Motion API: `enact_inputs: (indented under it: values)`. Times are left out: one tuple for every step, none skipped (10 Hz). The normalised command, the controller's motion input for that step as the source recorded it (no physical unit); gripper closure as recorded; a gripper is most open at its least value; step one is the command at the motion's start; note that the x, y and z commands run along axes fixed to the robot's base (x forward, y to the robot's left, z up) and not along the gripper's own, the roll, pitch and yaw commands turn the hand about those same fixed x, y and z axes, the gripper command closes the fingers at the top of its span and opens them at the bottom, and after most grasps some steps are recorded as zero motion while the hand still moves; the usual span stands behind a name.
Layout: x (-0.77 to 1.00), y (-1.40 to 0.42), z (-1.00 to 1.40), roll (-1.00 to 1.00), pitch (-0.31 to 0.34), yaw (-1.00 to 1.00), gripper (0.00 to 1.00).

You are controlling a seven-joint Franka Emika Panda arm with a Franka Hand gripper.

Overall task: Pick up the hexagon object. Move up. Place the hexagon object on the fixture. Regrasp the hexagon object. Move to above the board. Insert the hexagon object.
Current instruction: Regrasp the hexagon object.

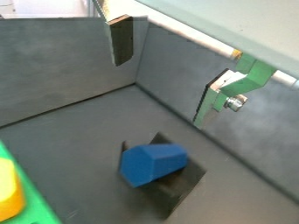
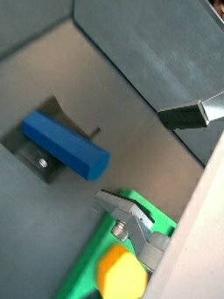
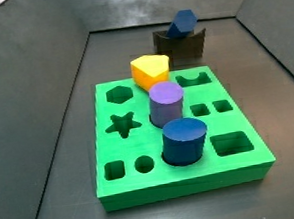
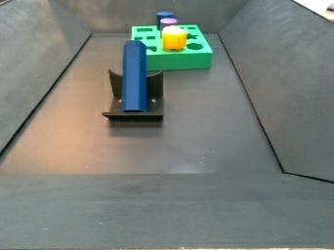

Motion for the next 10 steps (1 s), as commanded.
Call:
enact_inputs:
  values:
    - [0.08, -0.03, -0.01, 1.0, 0.115, 0.04, 0.0]
    - [0.1, -0.04, 0.0, 1.0, 0.141, 0.05, 0.0]
    - [0.11, -0.04, -0.01, 1.0, 0.164, 0.06, 0.0]
    - [0.12, -0.04, -0.01, 1.0, 0.195, 0.08, 0.0]
    - [0.12, -0.05, -0.01, 1.0, 0.209, 0.09, 0.0]
    - [0.11, -0.05, -0.01, 1.0, 0.239, 0.13, 0.0]
    - [0.11, -0.05, -0.01, 1.0, 0.255, 0.16, 0.0]
    - [0.12, -0.05, -0.01, 0.94, 0.279, 0.24, 0.0]
    - [0.12, -0.06, -0.01, 0.82, 0.261, 0.26, 0.0]
    - [0.14, -0.06, -0.01, 0.58, 0.204, 0.29, 0.0]
